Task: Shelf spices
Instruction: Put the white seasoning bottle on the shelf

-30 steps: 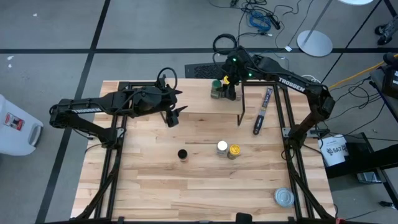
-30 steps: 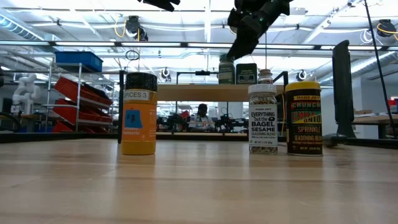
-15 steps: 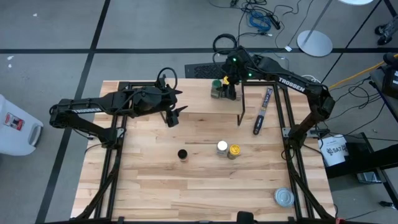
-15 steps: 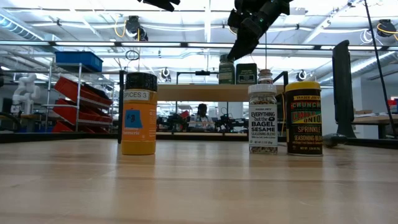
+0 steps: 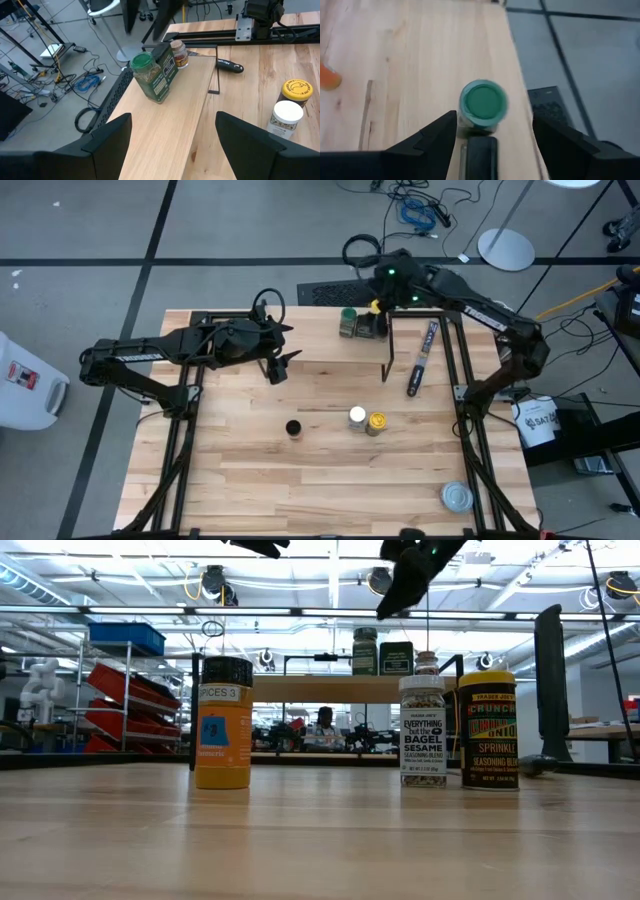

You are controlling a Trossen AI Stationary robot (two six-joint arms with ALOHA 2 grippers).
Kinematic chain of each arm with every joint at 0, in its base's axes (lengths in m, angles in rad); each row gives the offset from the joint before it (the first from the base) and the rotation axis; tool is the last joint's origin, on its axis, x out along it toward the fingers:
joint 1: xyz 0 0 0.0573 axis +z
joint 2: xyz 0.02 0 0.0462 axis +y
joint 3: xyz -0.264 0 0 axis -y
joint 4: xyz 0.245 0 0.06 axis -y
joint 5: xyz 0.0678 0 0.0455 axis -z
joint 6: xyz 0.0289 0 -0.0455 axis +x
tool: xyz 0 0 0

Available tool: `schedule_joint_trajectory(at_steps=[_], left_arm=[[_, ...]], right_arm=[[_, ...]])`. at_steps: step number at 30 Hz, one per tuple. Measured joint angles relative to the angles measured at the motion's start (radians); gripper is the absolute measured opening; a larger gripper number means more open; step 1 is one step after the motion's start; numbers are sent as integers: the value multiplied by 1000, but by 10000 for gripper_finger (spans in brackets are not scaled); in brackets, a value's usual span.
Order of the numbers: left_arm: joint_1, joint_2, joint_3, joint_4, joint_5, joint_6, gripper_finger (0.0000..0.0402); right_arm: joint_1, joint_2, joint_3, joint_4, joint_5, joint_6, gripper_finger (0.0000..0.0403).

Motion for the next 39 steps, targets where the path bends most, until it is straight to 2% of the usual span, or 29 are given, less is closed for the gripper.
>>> schedule_joint_trajectory(at_steps=[5,11,13,16,20,25,32,39], left_arm=[[0,0,0,0,0,1,297],[0,0,0,-4,8,2,297],[0,0,0,-5,8,14,297],[0,0,0,-5,17,27,297],[0,1,0,-6,58,24,297],[0,1,0,-8,79,21,297],[0,2,-8,0,81,38,297],[0,2,-8,2,81,48,297]], right_arm=[[50,-83,35,-33,9,81,256],[221,-130,36,-219,14,220,261],[293,-132,30,-269,40,302,261],[411,-132,-18,-282,135,401,261],[542,-131,-124,-231,271,535,261],[679,-130,-287,-105,367,726,261],[784,-130,-485,126,374,891,263],[792,-130,-594,272,377,946,292]])
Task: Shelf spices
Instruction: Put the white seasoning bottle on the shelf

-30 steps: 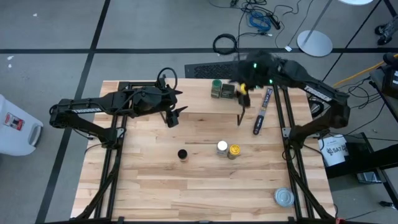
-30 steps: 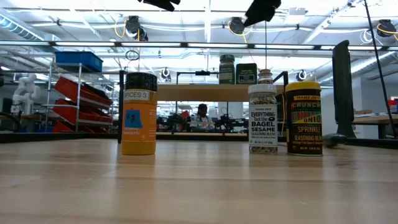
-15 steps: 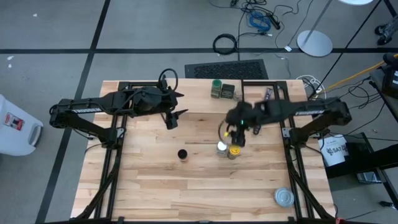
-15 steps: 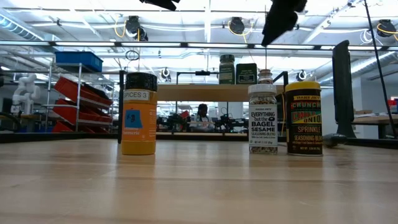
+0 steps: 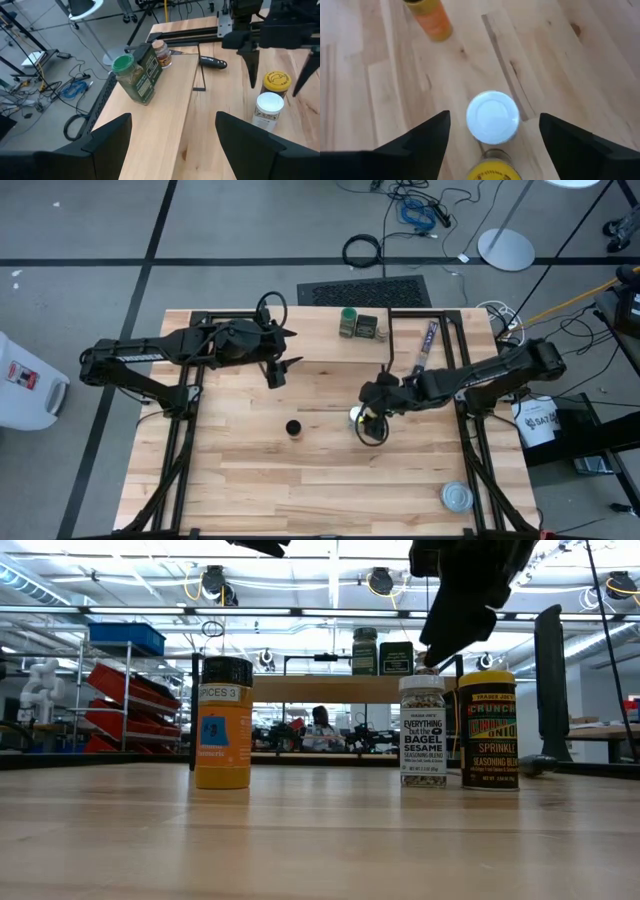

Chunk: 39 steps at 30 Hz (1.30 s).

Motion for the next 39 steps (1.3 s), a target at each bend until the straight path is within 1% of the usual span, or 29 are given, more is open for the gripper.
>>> schedule_joint_trajectory(at_steps=[5,9,14,20,25,39], left_arm=[[0,0,0,0,0,6,297],[0,0,0,1,0,6,297],[0,0,0,7,0,6,297],[0,0,0,28,0,6,297],[0,0,0,27,0,6,297],[0,0,0,28,0,4,297]], right_arm=[[1,0,-41,61,-2,-17,317],[1,1,-58,86,-1,-22,326],[0,48,-61,90,-3,-27,326],[-3,118,-61,119,-29,-37,325],[-9,128,-61,135,-35,-37,315],[-9,128,-61,136,-35,-41,313]])
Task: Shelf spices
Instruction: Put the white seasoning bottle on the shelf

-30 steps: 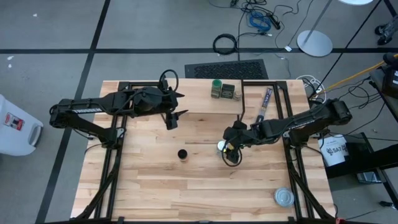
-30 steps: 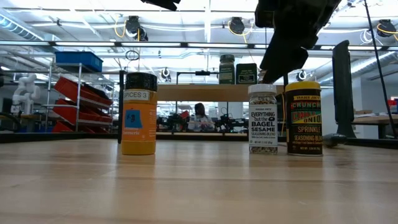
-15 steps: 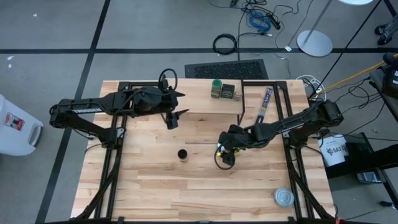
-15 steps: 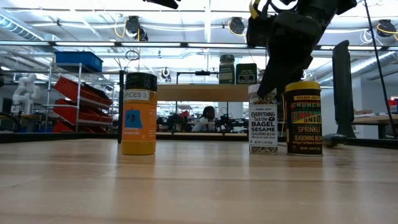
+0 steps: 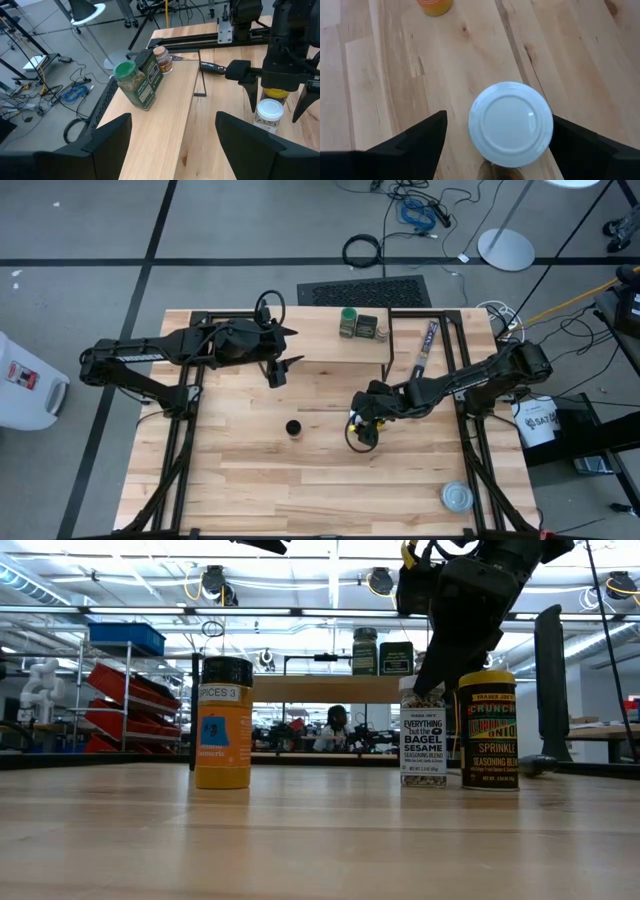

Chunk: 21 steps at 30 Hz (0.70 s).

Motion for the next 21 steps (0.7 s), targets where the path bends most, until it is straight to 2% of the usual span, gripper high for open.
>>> schedule_joint_trajectory(at_steps=[16,21], left_arm=[[0,0,0,-2,0,-3,297],[0,0,0,-2,0,-2,297]], right_arm=[[-18,0,0,-47,0,7,312],[-33,0,0,-47,-21,-1,269]])
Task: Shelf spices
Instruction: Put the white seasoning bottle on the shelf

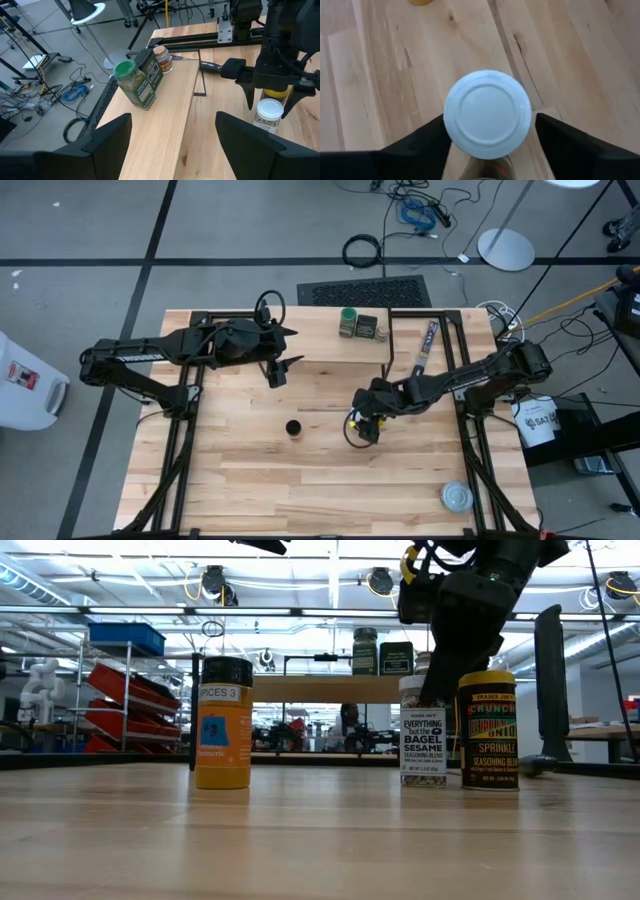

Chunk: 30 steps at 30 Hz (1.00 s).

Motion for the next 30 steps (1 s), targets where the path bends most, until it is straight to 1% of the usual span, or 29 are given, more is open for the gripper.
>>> schedule_joint_trajectory(at_steps=[5,9,12,15,17,23,25,30], left_arm=[[0,0,0,-1,0,-1,297],[0,4,0,2,7,-2,297],[0,28,0,14,49,-5,297],[0,71,0,36,121,-8,297],[0,101,0,66,169,-45,297],[-11,186,-2,81,354,-84,297],[-24,214,-10,100,377,-98,297],[-62,292,-19,99,372,-120,297]], right_arm=[[-1,0,0,1,-3,-8,202],[-1,-1,0,3,-2,-24,167],[-1,-1,3,2,-2,-30,165],[-1,-1,18,-8,-15,-51,174],[-1,-1,41,-7,-34,-70,176],[0,-3,127,-65,-33,-148,172],[0,-4,156,-75,-32,-175,173],[0,-5,210,-90,-31,-233,172]])
